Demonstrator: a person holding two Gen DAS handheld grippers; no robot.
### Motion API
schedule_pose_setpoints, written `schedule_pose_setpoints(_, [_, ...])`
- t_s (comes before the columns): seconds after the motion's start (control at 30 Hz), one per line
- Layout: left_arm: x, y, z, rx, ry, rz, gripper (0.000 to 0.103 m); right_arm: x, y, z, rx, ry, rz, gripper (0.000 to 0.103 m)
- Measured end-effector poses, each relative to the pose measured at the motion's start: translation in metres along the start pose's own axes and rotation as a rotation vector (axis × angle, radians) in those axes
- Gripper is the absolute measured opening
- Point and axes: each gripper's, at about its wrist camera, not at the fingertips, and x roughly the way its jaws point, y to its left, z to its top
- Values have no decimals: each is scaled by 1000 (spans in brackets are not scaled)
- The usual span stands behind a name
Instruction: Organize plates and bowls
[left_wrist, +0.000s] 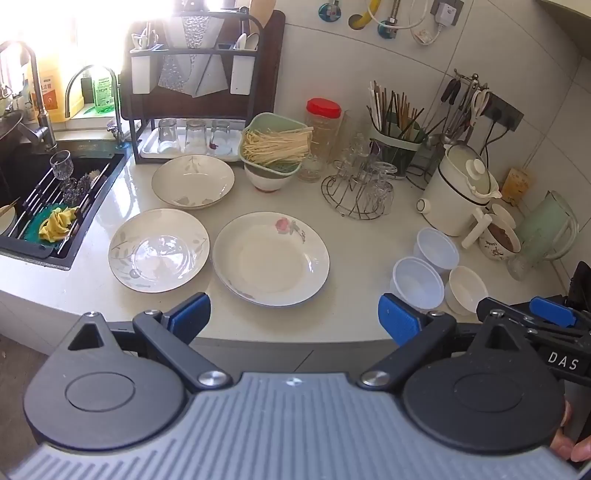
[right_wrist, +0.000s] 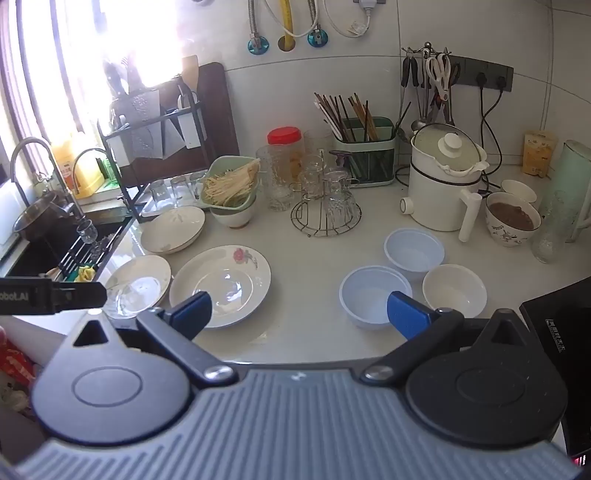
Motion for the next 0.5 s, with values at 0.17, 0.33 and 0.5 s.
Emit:
schedule_pose_setpoints(0.17, [1,-5,2,23,-12,-7,99,-2,0,0,1,-9,0,103])
schedule_pose_setpoints(0.33, [0,8,-2,-8,-22,3,99,-1,4,-4,3,-13,1,103])
schedule_pose_setpoints(0.5, [-4,8,0,0,-38,4,99,-1,4,-3,5,-11,4,103])
